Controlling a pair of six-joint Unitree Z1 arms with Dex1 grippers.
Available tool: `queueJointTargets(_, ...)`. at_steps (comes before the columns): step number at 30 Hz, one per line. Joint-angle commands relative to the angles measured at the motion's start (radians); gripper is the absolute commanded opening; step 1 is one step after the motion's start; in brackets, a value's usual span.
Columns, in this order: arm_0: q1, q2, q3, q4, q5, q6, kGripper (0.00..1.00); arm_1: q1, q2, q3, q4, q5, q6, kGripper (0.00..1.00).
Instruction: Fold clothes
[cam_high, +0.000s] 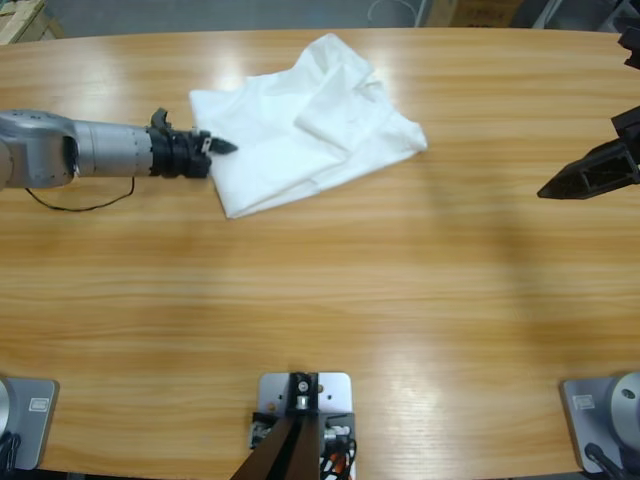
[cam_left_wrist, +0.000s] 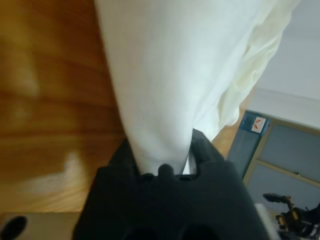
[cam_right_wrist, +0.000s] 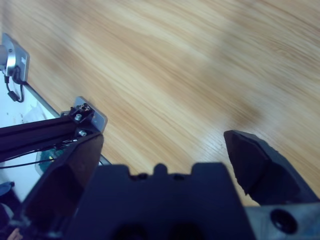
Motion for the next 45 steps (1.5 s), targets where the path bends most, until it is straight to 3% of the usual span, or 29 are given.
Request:
queueJointTargets(1, 0.005, 0.003, 0.276, -0.276, -0.017, -0.021, 0.0, 0.011, -0.015, 0.024, -0.01, -0.044, 0.052, 1.0)
queueJointTargets(7, -0.001, -0.007, 0.525, -0.542, -0.013, -0.075, 0.0, 0.01, -0.031, 0.026, -0.021, -0.044, 0.069, 1.0)
queueJointTargets(11, -0.039, -0.072, 0.625, -0.573, 0.009, -0.085, 0.0, 0.01, -0.021, 0.035, -0.06, -0.006, 0.084, 1.0)
queueJointTargets(17, -0.071, -0.108, 0.65, -0.573, 0.022, -0.085, 0.0, 0.233, 0.113, -0.016, -0.059, 0.127, 0.092, 1.0)
queueJointTargets(25, -0.121, -0.051, 0.65, -0.573, 0.027, -0.076, 0.0, 0.492, 0.289, -0.281, 0.007, -0.2, 0.18, 0.998)
queueJointTargets(31, -0.124, -0.017, 0.645, -0.574, 0.025, -0.071, 0.0, 0.506, 0.436, -0.437, 0.048, -0.261, 0.21, 1.0)
queueJointTargets(45, -0.123, 0.087, 0.646, -0.654, 0.002, -0.057, 0.0, 0.708, 0.838, -1.011, 0.314, -0.386, 0.205, 1.0)
